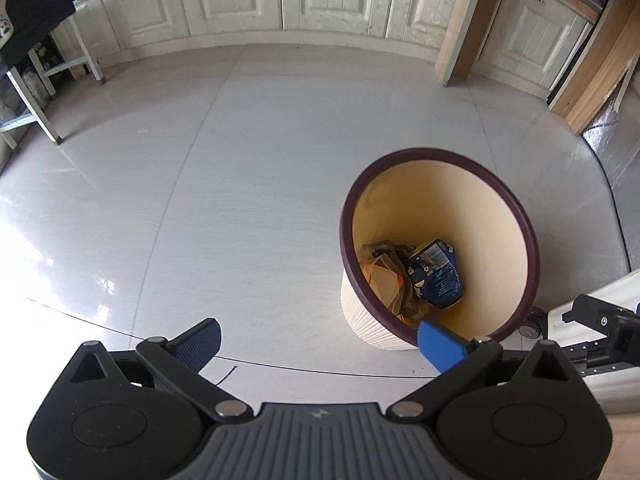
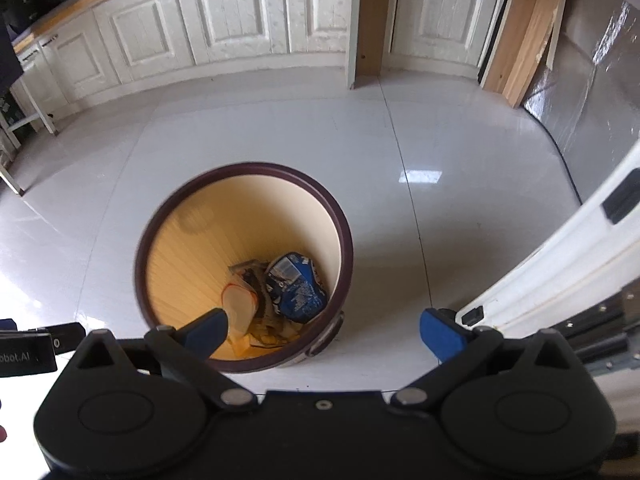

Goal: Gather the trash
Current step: 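Raise both open tools away from the wastebasket, then move both open tools back over the checkered table toward the remaining trash, then grasp the red cigarette pack with the left tool while the right tool grasps the clear bag, then lift the red pack with the left tool while the right tool lifts the clear bag, then carry the red pack and clear bag over the wastebasket with both tools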

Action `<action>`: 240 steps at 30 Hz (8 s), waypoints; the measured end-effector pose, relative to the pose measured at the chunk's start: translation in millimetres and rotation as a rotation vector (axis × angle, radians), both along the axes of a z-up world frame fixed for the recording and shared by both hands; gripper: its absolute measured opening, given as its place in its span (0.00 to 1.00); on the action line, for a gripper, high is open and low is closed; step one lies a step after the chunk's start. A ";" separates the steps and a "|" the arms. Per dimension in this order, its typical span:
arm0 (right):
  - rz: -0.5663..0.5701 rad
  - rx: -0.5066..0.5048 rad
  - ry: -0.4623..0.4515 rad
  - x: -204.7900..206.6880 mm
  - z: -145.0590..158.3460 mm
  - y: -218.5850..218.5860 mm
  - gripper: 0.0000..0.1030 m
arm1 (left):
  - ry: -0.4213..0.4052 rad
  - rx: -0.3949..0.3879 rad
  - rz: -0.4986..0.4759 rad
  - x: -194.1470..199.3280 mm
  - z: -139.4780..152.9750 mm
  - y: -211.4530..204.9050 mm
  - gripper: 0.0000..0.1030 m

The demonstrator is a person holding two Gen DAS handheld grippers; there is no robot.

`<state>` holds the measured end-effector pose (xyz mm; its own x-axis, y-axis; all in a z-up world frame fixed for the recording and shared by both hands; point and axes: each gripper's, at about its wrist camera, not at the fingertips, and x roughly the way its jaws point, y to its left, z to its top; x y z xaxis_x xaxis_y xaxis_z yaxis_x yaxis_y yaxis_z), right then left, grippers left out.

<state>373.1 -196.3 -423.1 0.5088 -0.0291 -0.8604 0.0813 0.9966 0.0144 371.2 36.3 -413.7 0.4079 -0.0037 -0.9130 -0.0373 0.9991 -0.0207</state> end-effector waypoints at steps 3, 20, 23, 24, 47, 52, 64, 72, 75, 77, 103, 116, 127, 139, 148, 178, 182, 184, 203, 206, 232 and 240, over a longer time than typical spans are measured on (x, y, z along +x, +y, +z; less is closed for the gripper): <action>0.009 -0.007 -0.027 -11.7 18.5 3.5 1.00 | -0.031 -0.005 -0.003 -13.4 19.8 5.2 1.00; 0.096 -0.003 -0.302 -77.3 161.0 38.5 1.00 | -0.308 -0.020 0.047 -87.1 168.5 40.8 1.00; 0.110 -0.007 -0.361 -88.5 185.4 43.7 1.00 | -0.362 -0.017 0.048 -100.6 196.1 44.0 1.00; 0.112 -0.003 -0.381 -92.2 195.1 45.1 1.00 | -0.380 -0.015 0.050 -104.8 206.6 45.4 1.00; 0.111 -0.001 -0.734 -197.3 394.2 4.6 1.00 | -0.760 -0.059 -0.060 -189.8 391.1 -6.7 1.00; 0.098 -0.030 -0.779 -207.5 416.1 -35.7 1.00 | -0.810 -0.047 -0.146 -184.5 410.9 -47.1 1.00; 0.088 -0.141 -0.851 -172.4 450.2 -134.0 1.00 | -0.919 -0.100 -0.336 -150.0 449.8 -156.8 1.00; 0.151 -0.163 -0.793 -90.5 433.3 -199.6 0.94 | -0.907 -0.154 -0.392 -92.3 454.3 -207.9 1.00; 0.184 -0.205 -0.762 -58.3 422.0 -214.7 0.94 | -0.907 -0.177 -0.407 -69.5 456.4 -218.2 1.00; 0.212 -0.230 -0.726 -35.4 415.6 -223.4 0.93 | -0.906 -0.203 -0.422 -50.3 458.3 -226.7 1.00; 0.358 -0.282 -0.610 45.8 354.5 -236.7 0.78 | -0.567 -0.198 -0.794 183.2 389.4 -370.1 1.00; 0.338 -0.296 -0.569 52.6 349.6 -238.1 0.52 | -0.438 -0.206 -0.757 221.3 348.2 -386.8 0.94; 0.321 -0.261 -0.563 49.3 351.8 -247.8 0.45 | -0.451 -0.185 -0.639 210.6 351.5 -377.1 0.56; 0.196 -0.150 -0.628 39.0 364.0 -269.7 0.43 | -0.553 -0.180 -0.540 158.9 365.0 -339.5 0.51; 0.169 -0.107 -0.659 28.7 368.2 -276.2 0.43 | -0.430 -0.049 -0.710 104.3 359.5 -343.2 0.61; 0.025 0.006 -0.707 11.9 375.7 -276.3 0.42 | -0.579 -0.065 -0.440 63.3 380.1 -309.3 0.51; 0.002 0.017 -0.753 -7.7 384.3 -264.9 0.42 | -0.649 -0.055 -0.409 42.7 390.8 -291.4 0.51; -0.015 0.042 -0.775 -19.1 387.5 -259.9 0.42 | -0.673 -0.063 -0.401 33.5 397.2 -283.2 0.51; 0.054 0.052 -0.773 -78.9 416.8 -142.0 0.42 | -0.746 -0.120 -0.291 -47.5 428.3 -164.8 0.51; 0.079 0.046 -0.767 -85.3 416.7 -118.3 0.42 | -0.746 -0.129 -0.260 -55.5 425.0 -138.9 0.51; 0.102 0.029 -0.460 -35.5 258.4 29.5 0.42 | -0.468 -0.200 -0.042 -23.8 245.1 -4.8 0.51; 0.100 0.062 -0.315 -4.1 162.4 31.5 0.42 | -0.368 -0.196 -0.013 -0.4 164.3 -11.9 0.51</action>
